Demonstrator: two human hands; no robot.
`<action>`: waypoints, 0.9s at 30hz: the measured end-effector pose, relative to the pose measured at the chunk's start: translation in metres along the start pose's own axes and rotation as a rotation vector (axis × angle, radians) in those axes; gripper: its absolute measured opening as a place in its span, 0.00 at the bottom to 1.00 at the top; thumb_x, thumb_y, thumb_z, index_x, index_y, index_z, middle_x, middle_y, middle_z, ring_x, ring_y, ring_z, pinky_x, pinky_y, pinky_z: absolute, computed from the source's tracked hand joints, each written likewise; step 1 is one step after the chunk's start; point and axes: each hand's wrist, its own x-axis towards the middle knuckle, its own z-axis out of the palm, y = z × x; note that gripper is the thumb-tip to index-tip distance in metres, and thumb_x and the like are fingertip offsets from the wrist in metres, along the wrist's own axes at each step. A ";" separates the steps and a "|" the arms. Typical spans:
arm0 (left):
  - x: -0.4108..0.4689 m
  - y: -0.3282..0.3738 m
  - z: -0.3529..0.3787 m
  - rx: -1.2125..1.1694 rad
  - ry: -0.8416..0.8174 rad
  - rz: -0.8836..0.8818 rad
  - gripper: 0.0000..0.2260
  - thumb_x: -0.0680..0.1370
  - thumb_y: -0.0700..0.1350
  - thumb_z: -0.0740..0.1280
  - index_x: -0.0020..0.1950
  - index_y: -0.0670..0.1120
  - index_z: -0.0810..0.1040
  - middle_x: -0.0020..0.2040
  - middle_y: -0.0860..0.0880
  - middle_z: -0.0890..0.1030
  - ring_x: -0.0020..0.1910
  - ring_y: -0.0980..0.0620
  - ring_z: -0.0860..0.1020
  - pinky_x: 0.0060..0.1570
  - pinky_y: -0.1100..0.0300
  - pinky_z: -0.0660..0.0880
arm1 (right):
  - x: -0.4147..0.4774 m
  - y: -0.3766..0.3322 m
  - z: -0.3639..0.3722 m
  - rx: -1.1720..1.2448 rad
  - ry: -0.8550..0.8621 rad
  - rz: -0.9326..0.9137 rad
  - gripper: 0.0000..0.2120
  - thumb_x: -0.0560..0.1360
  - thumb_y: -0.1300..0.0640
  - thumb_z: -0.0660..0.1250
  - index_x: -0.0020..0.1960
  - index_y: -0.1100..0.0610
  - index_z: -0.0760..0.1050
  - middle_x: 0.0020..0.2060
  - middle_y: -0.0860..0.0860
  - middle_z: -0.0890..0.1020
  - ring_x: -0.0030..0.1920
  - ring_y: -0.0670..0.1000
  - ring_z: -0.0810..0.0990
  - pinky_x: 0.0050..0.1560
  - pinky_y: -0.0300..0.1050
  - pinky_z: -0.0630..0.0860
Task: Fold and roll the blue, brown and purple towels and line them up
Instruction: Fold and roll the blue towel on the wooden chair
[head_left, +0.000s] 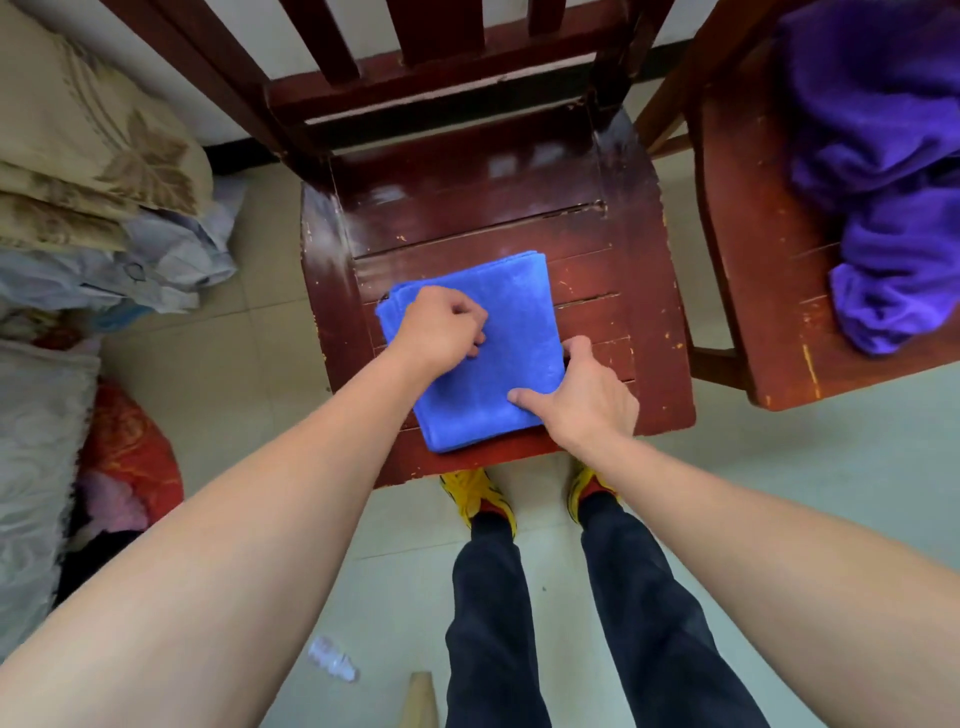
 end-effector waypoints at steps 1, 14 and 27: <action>0.001 0.005 -0.002 -0.097 -0.027 -0.067 0.07 0.78 0.40 0.63 0.40 0.44 0.76 0.37 0.42 0.80 0.32 0.48 0.77 0.31 0.63 0.75 | 0.005 0.002 -0.005 0.063 -0.036 0.022 0.23 0.63 0.38 0.74 0.49 0.50 0.71 0.44 0.48 0.80 0.48 0.57 0.80 0.39 0.47 0.69; 0.010 0.044 -0.015 -0.550 -0.044 -0.325 0.14 0.72 0.51 0.71 0.53 0.47 0.75 0.53 0.44 0.80 0.47 0.45 0.81 0.36 0.54 0.78 | 0.008 0.026 -0.059 -0.432 0.467 -0.902 0.11 0.67 0.65 0.66 0.48 0.58 0.76 0.41 0.55 0.76 0.40 0.59 0.74 0.32 0.50 0.65; -0.020 -0.027 -0.015 -0.037 0.291 0.045 0.16 0.67 0.32 0.65 0.46 0.51 0.69 0.40 0.50 0.77 0.39 0.48 0.74 0.40 0.56 0.72 | -0.033 0.047 -0.019 -0.508 0.256 -0.900 0.13 0.67 0.62 0.73 0.51 0.57 0.80 0.46 0.52 0.80 0.46 0.57 0.78 0.38 0.48 0.71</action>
